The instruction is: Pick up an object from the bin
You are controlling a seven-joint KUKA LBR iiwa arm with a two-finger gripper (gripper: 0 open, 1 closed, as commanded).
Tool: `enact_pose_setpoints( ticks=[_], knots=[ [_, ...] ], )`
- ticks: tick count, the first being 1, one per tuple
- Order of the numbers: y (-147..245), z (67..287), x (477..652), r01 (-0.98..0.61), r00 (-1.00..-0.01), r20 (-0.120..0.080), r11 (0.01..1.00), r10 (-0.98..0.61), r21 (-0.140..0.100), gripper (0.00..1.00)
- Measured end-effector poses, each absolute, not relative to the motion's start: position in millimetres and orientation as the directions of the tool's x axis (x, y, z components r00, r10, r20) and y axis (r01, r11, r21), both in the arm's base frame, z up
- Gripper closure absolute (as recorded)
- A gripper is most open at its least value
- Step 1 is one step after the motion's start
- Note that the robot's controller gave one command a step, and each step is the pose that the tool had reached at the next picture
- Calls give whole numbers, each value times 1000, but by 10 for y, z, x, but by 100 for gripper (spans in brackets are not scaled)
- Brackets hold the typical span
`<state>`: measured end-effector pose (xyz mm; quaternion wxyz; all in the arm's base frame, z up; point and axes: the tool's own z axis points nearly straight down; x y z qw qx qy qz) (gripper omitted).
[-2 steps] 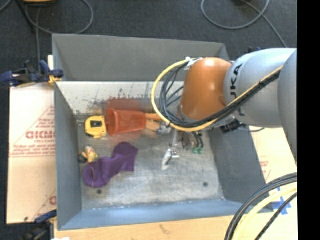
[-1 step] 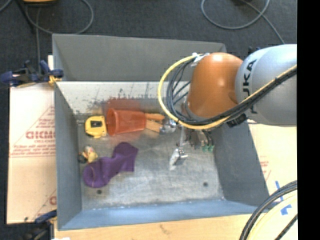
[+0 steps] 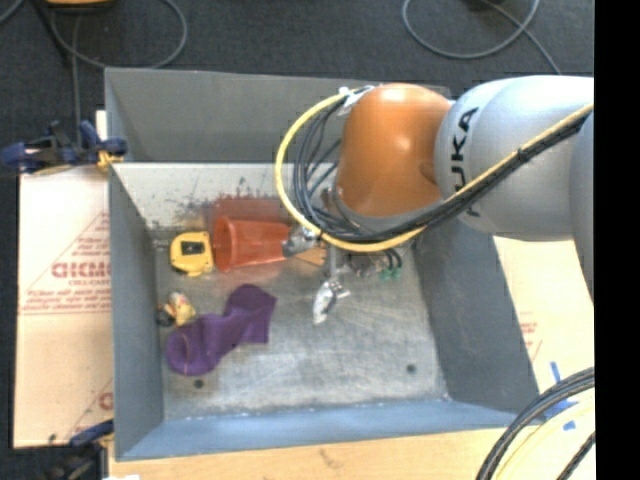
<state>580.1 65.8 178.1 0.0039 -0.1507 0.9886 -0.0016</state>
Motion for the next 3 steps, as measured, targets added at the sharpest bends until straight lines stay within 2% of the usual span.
enact_pose_setpoints(
  ticks=[1, 2, 3],
  knots=[
    [993, 1851, 5672, -372, -928, -4, 928, -372, 2, 0],
    [1106, 1962, 5680, -283, -959, -3, 959, -283, 1, 0],
    [1163, 1431, 5829, -338, -941, -11, 941, -338, -2, 0]
  ],
)
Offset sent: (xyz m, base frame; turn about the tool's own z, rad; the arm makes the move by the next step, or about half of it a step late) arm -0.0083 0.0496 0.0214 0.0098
